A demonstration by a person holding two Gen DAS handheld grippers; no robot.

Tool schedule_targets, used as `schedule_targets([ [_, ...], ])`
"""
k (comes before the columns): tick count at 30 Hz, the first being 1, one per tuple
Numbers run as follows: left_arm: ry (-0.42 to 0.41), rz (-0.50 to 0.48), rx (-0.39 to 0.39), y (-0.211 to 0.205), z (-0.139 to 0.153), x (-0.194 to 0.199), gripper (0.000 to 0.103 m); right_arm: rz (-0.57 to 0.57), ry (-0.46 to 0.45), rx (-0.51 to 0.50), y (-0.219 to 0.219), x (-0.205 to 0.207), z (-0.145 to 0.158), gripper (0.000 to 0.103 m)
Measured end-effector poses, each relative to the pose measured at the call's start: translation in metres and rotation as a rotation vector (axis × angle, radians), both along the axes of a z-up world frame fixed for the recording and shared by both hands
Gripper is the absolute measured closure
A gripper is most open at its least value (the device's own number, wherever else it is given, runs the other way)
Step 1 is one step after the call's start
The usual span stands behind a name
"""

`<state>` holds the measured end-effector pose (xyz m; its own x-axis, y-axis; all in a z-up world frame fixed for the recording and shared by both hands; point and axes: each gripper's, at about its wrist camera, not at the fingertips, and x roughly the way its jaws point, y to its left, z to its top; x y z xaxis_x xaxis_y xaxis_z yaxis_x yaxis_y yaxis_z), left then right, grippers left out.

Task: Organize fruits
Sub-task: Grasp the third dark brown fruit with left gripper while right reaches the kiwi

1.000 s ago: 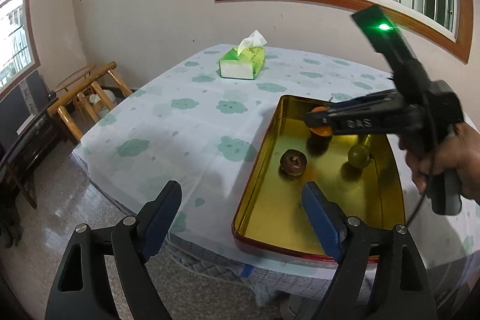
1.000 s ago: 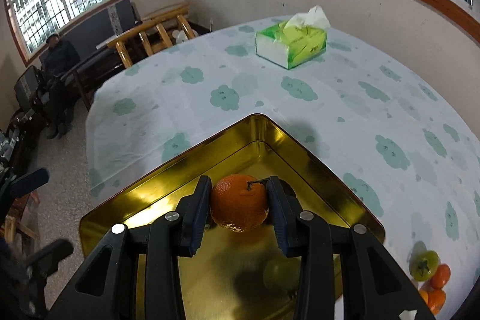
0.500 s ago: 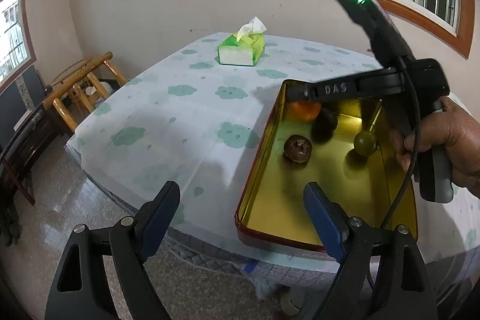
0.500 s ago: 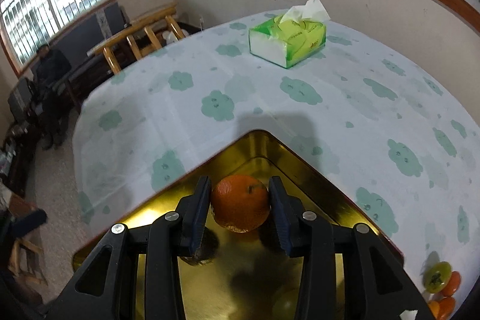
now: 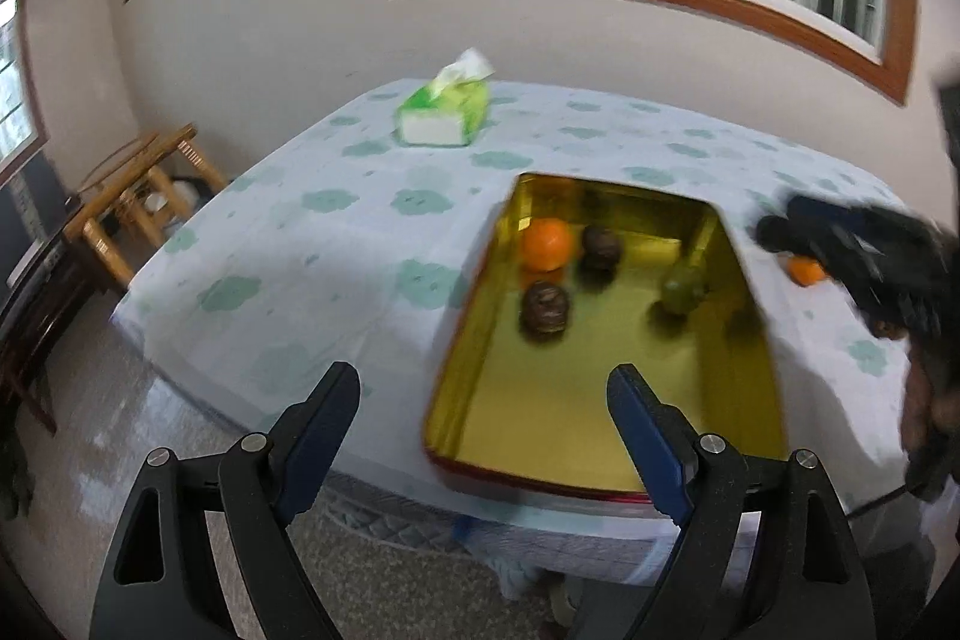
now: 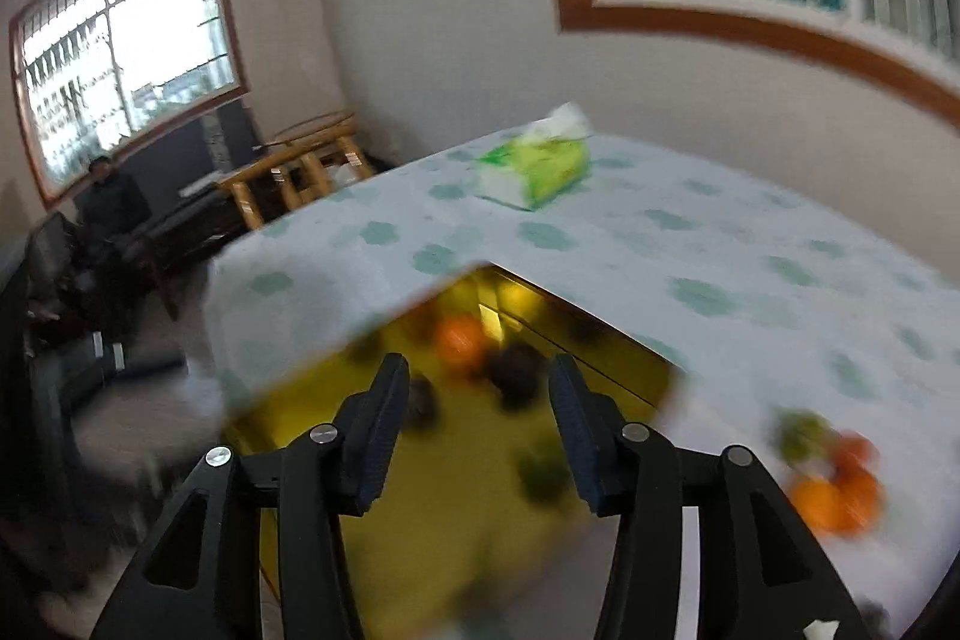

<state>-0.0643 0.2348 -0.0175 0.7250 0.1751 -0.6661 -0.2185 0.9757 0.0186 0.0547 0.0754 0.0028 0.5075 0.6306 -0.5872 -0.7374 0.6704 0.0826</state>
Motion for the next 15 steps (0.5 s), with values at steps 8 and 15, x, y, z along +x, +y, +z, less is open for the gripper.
schedule_targets([
  [8,-0.002,-0.243,-0.037,-0.069,0.015,0.019,0.018,-0.530,0.023,-0.127,-0.228,-0.013,-0.043,0.056],
  [15,0.029,-0.487,-0.196,-0.158,0.014,0.064,0.018,-0.779,0.131,-0.080,-0.347,0.007,-0.066,0.054],
])
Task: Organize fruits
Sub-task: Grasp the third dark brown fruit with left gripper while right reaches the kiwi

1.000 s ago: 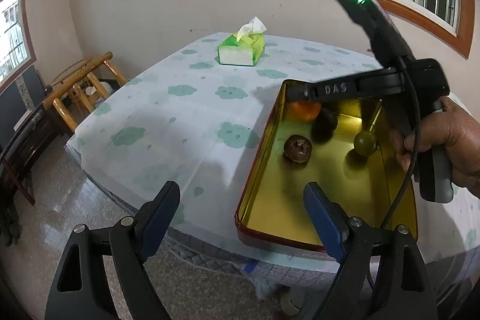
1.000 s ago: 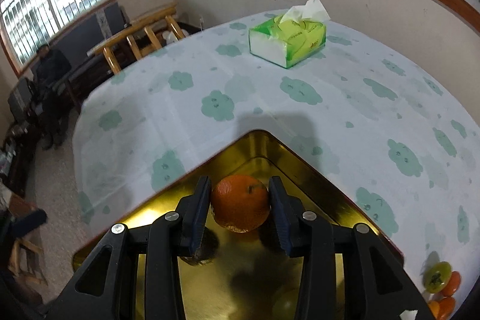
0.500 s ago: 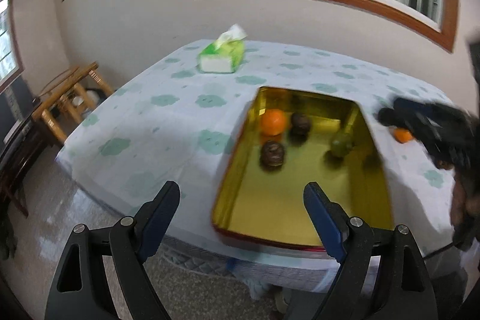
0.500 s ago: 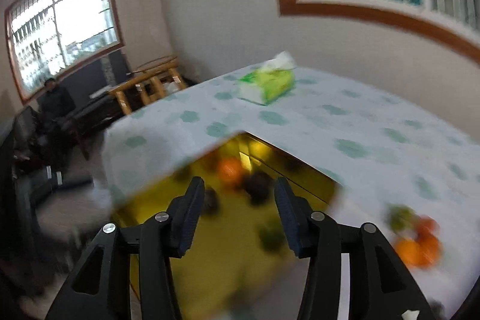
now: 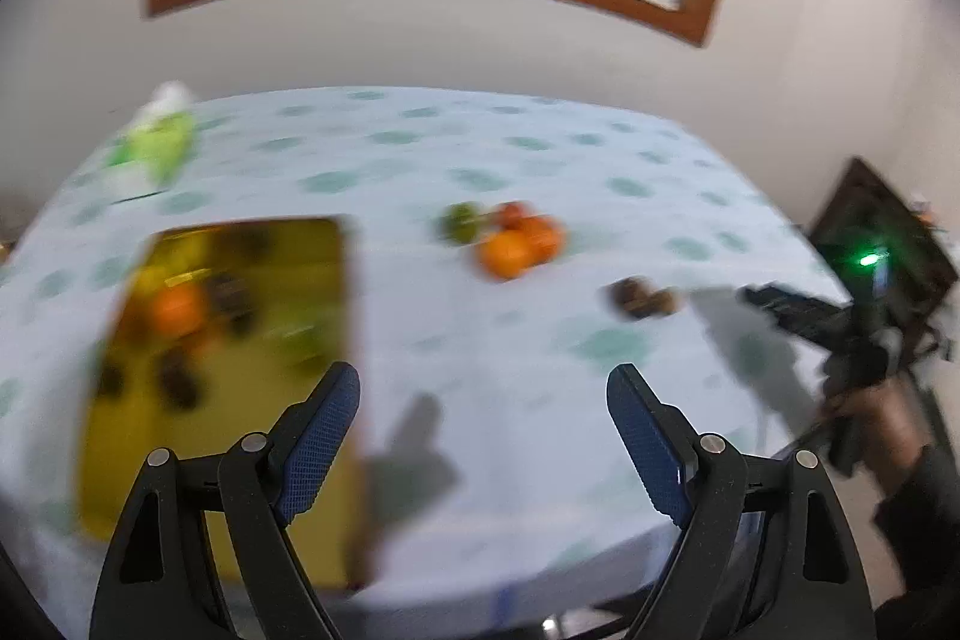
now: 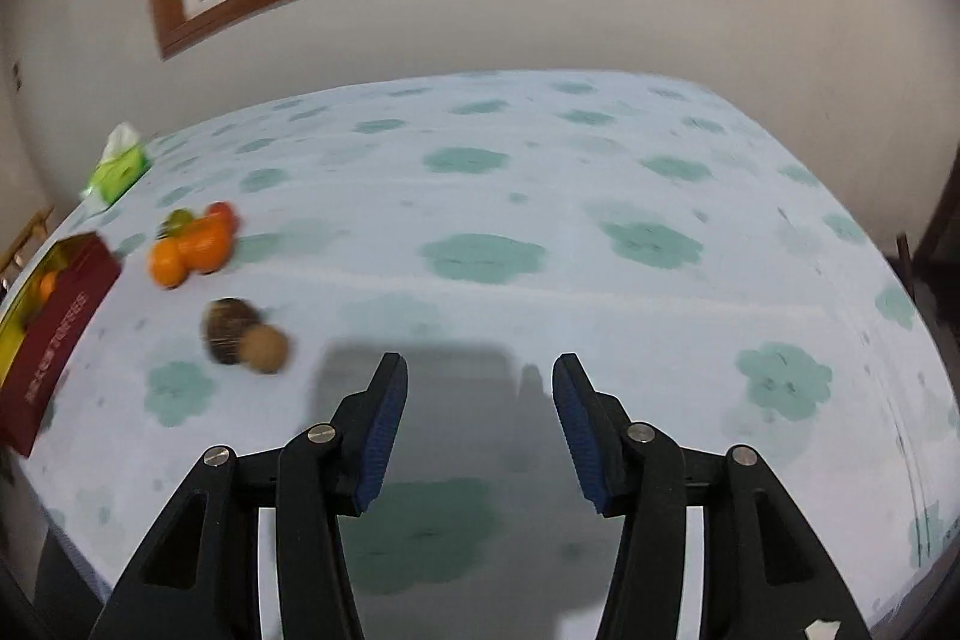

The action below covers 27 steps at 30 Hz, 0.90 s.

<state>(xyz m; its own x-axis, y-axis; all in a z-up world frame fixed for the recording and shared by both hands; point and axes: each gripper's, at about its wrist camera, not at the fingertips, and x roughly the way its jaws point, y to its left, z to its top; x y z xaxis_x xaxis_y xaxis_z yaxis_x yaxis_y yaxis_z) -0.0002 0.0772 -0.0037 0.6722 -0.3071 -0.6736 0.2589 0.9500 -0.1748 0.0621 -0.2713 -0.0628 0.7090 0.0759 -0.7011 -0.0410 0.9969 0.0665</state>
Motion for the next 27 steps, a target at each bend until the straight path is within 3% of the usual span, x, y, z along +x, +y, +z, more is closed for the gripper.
schedule_targets([
  [5,-0.005,-0.240,-0.037,-0.067,-0.017,0.050,0.018,0.005,0.020,0.060,-0.011,0.004,-0.012,0.054],
  [10,0.050,-0.417,0.030,-0.113,-0.039,0.094,0.018,0.057,0.009,0.107,-0.012,0.003,-0.013,0.053],
  [18,0.127,-0.553,0.077,-0.140,-0.055,0.133,0.018,0.067,0.017,0.236,-0.026,0.005,-0.016,0.052],
  [21,0.135,-0.576,0.136,-0.148,-0.066,0.140,0.020,0.068,0.016,0.264,-0.029,0.004,-0.017,0.052],
  [23,0.142,-0.597,0.157,-0.153,-0.073,0.142,0.023,0.063,0.020,0.288,-0.031,0.005,-0.018,0.050],
  [26,0.161,-0.644,0.179,-0.160,-0.082,0.141,0.050,0.051,0.033,0.308,-0.034,0.008,-0.020,0.048],
  [27,0.132,-0.647,0.198,-0.162,-0.082,0.138,0.056,0.050,0.033,0.312,-0.034,0.008,-0.020,0.047],
])
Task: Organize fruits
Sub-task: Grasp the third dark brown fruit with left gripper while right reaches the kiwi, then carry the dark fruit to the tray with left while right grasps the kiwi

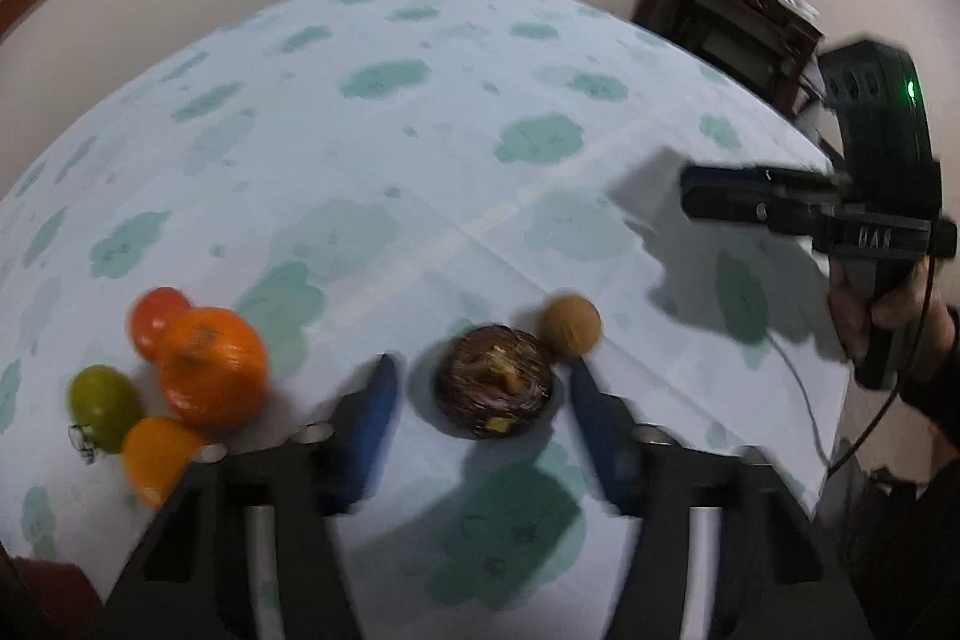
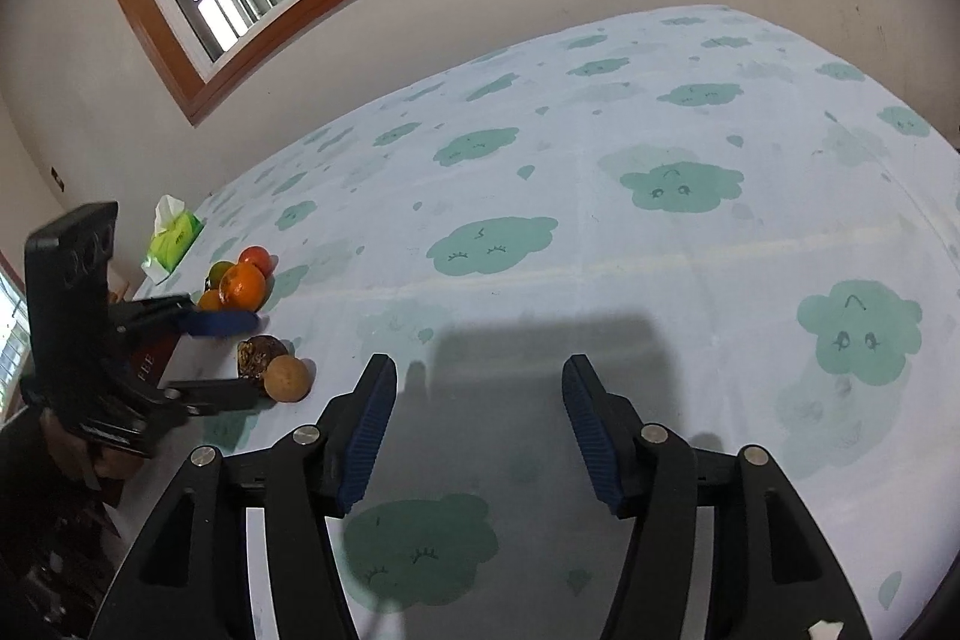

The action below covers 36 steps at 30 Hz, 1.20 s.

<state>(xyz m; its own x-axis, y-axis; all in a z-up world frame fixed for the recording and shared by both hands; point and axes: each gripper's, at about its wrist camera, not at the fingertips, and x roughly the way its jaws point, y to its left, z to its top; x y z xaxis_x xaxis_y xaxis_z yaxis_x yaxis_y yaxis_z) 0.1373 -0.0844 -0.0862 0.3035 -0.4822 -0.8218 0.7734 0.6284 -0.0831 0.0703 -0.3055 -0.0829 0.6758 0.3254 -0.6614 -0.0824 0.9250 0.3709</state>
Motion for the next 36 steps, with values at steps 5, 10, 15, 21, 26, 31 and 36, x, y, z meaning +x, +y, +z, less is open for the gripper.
schedule_targets([
  [5,-0.012,-0.002,-0.006,-0.002,0.001,-0.007,0.064,0.007,0.000,0.009,0.000,0.000,0.000,0.044],
  [10,0.024,0.241,-0.043,0.029,0.012,-0.023,0.064,0.018,-0.006,-0.004,0.003,0.000,0.002,0.042],
  [15,0.052,0.420,-0.114,0.067,0.029,-0.050,0.064,0.174,-0.046,-0.081,0.040,-0.003,0.013,0.045],
  [21,0.025,0.496,-0.159,0.093,0.052,-0.084,0.063,0.311,-0.046,-0.118,0.091,0.009,0.013,0.052],
  [26,0.008,0.514,-0.194,0.104,0.066,-0.101,0.063,0.359,-0.014,-0.178,0.116,0.022,0.007,0.059],
  [31,-0.004,0.547,-0.225,0.120,0.074,-0.112,0.063,0.360,0.027,-0.231,0.127,0.030,0.002,0.074],
  [36,-0.024,0.635,-0.258,0.156,0.082,-0.131,0.063,0.332,0.025,-0.282,0.132,0.029,0.004,0.079],
])
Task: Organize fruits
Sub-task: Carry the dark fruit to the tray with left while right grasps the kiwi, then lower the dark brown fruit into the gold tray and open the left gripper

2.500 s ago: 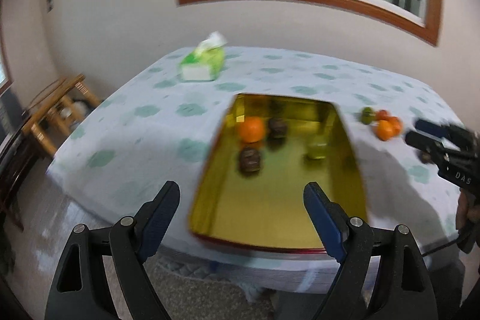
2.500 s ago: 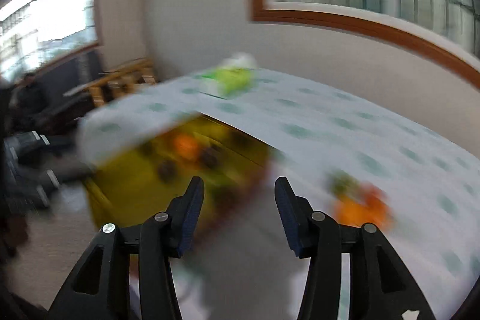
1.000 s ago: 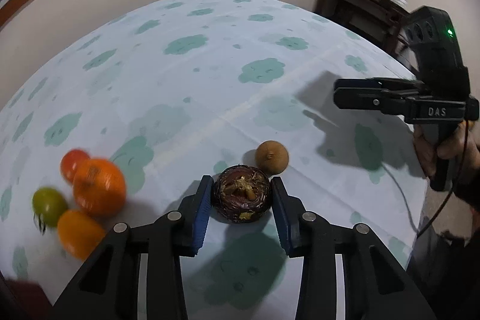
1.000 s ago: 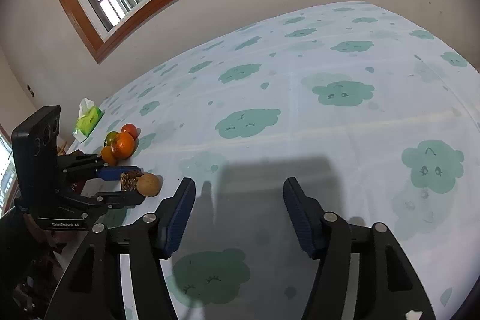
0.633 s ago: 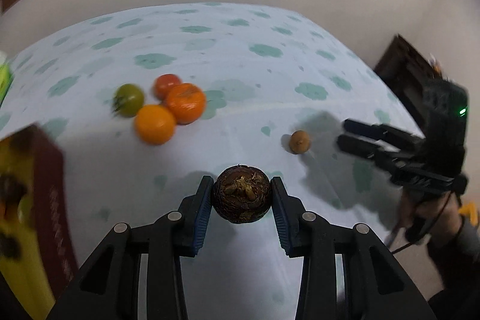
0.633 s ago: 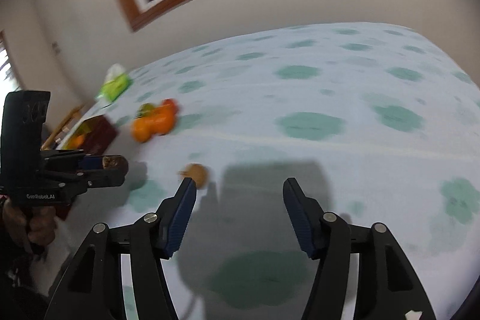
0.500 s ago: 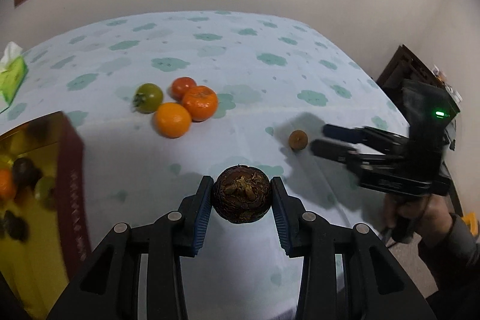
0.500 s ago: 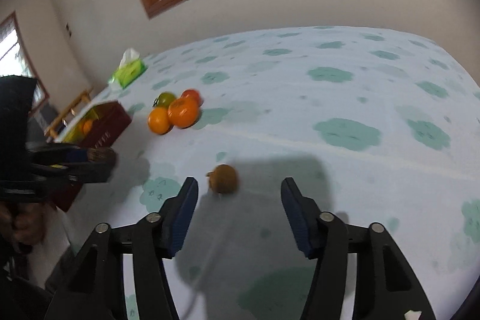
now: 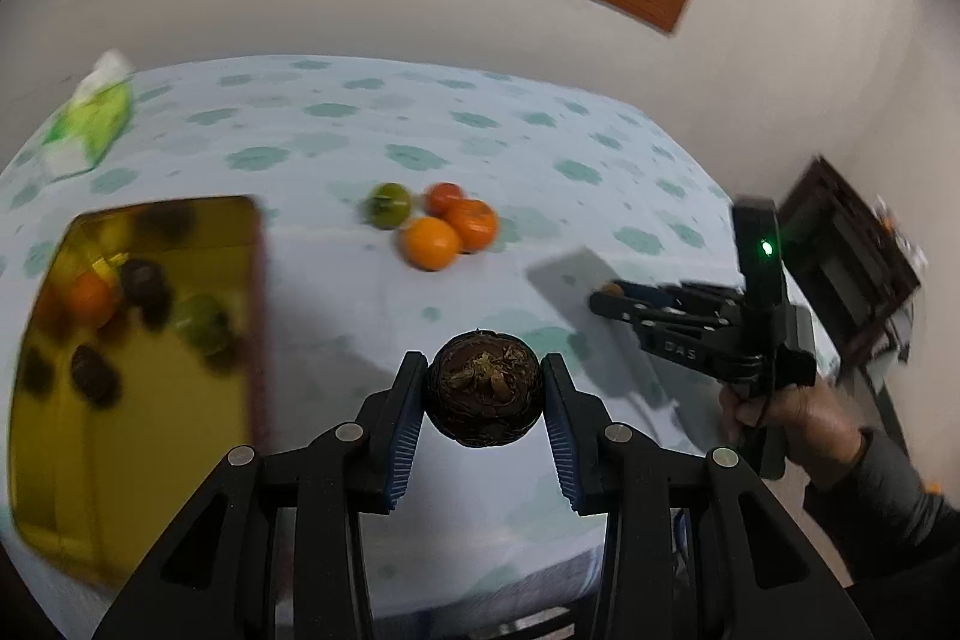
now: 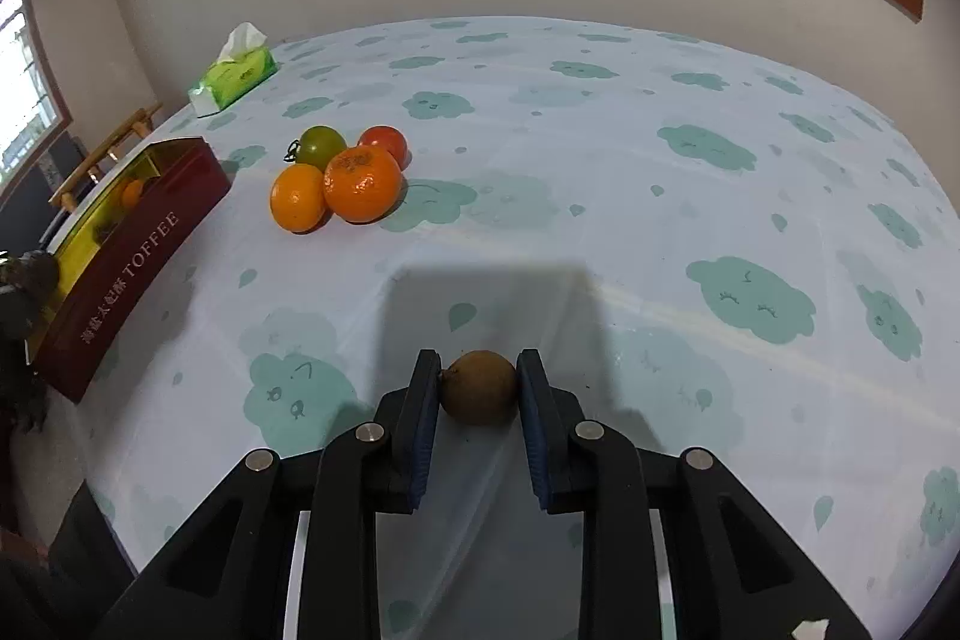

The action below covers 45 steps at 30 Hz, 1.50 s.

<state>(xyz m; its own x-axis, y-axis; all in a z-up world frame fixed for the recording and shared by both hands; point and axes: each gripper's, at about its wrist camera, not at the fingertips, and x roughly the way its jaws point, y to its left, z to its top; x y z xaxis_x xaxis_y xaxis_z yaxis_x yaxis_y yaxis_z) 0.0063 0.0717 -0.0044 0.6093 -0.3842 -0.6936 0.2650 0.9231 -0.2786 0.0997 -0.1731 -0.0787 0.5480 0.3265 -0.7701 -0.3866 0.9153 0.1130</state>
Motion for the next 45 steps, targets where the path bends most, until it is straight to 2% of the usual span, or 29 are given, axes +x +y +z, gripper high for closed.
schedule_targets([
  [7,0.029,0.231,0.019,0.093,-0.007,-0.022,0.063,-0.066,0.027,0.093,0.002,-0.004,-0.001,0.079],
  [14,0.028,0.328,0.111,0.140,-0.024,-0.026,0.063,-0.087,0.009,0.075,0.009,-0.005,-0.002,0.079],
  [16,0.032,0.332,0.102,0.145,-0.031,-0.024,0.063,-0.088,-0.006,0.060,0.011,-0.006,-0.003,0.079],
  [25,0.034,0.363,0.150,0.157,-0.051,-0.012,0.063,-0.091,-0.025,0.038,0.013,-0.008,-0.004,0.079],
  [45,0.008,0.379,0.246,0.168,-0.064,-0.007,0.063,-0.091,-0.026,0.036,0.014,-0.008,-0.003,0.079],
])
